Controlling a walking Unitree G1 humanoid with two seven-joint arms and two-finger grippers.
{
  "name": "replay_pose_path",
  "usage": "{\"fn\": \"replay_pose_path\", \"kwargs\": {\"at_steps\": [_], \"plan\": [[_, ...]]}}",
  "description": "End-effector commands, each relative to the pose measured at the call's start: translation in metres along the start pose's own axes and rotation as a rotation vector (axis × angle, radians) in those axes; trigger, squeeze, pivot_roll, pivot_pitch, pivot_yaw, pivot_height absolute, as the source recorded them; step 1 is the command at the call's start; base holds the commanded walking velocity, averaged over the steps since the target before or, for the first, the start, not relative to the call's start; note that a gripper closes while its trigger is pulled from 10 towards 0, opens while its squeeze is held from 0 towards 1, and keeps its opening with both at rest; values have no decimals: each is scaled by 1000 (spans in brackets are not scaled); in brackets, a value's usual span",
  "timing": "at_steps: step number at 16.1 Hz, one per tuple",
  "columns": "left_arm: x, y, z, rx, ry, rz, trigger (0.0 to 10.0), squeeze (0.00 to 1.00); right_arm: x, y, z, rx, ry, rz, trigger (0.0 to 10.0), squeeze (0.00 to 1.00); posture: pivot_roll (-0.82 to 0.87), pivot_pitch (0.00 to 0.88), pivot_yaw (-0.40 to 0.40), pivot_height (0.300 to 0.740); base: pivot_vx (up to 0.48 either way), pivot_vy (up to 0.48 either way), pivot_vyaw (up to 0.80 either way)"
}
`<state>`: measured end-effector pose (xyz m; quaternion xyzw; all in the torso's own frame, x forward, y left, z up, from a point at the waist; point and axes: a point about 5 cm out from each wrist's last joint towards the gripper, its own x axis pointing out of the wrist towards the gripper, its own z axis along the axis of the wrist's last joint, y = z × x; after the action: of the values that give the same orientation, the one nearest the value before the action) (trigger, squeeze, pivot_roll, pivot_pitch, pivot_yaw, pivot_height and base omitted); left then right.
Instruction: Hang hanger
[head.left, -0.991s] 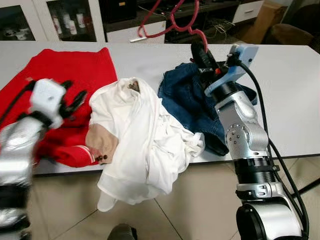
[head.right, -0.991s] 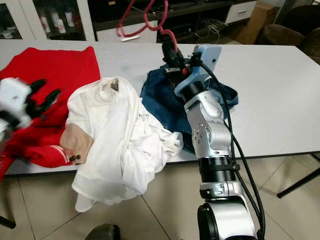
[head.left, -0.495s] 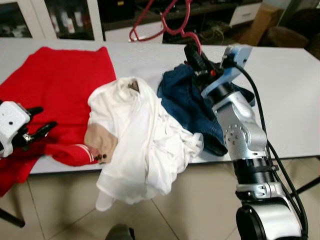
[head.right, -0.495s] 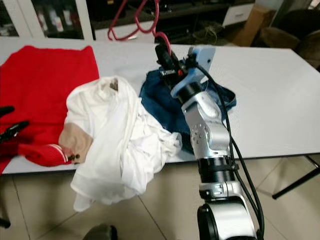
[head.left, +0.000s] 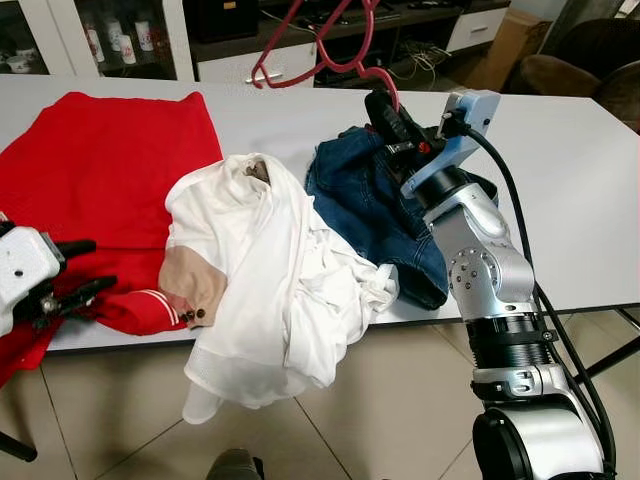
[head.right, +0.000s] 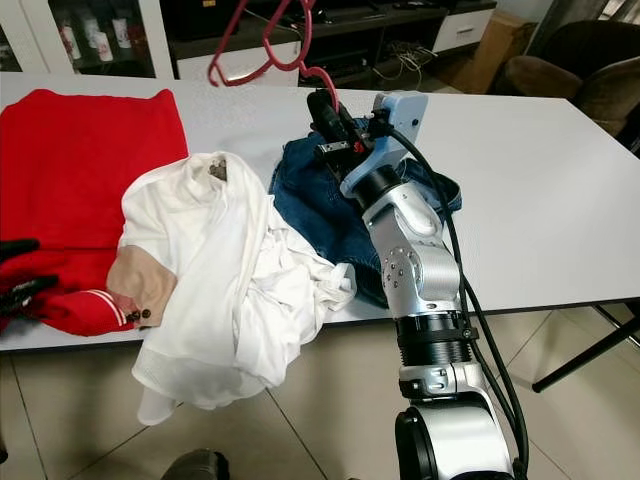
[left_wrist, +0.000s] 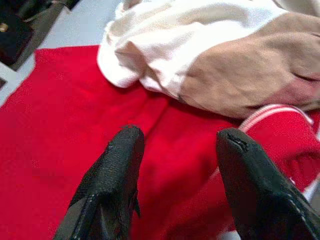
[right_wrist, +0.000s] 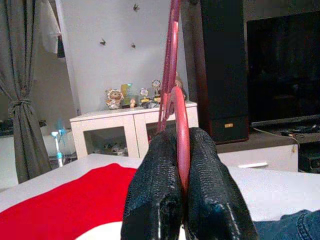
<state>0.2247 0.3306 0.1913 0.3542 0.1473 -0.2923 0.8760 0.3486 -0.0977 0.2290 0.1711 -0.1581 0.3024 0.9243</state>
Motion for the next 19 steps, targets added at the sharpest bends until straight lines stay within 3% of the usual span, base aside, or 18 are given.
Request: {"fn": "replay_pose_path", "kwargs": {"at_steps": [1,3,5,11,14,19], "plan": [[-3,3,8,50,-10,-12,10000,0,1,-1,6,-8,-15,4,10000,0,134,28,-74,740,0,0,0],[-9,2,8,76,2,-39,10000,0,0,-1,6,-8,-16,1,10000,0,134,29,-69,740,0,0,0],[-17,-7,-2,129,74,-127,10000,0,-2,-3,4,-4,-12,-9,10000,0,150,23,-71,740,0,0,0],[-13,-10,-6,171,114,-182,10000,0,4,0,3,6,-11,7,10000,0,163,20,-77,740,0,0,0],[6,-5,-21,221,184,-120,10000,0,4,2,1,13,-9,10,10000,0,162,19,-77,740,0,0,0],[39,9,-27,209,225,0,10000,0,3,2,2,11,-12,-2,10000,0,140,16,-68,740,0,0,0]]}}
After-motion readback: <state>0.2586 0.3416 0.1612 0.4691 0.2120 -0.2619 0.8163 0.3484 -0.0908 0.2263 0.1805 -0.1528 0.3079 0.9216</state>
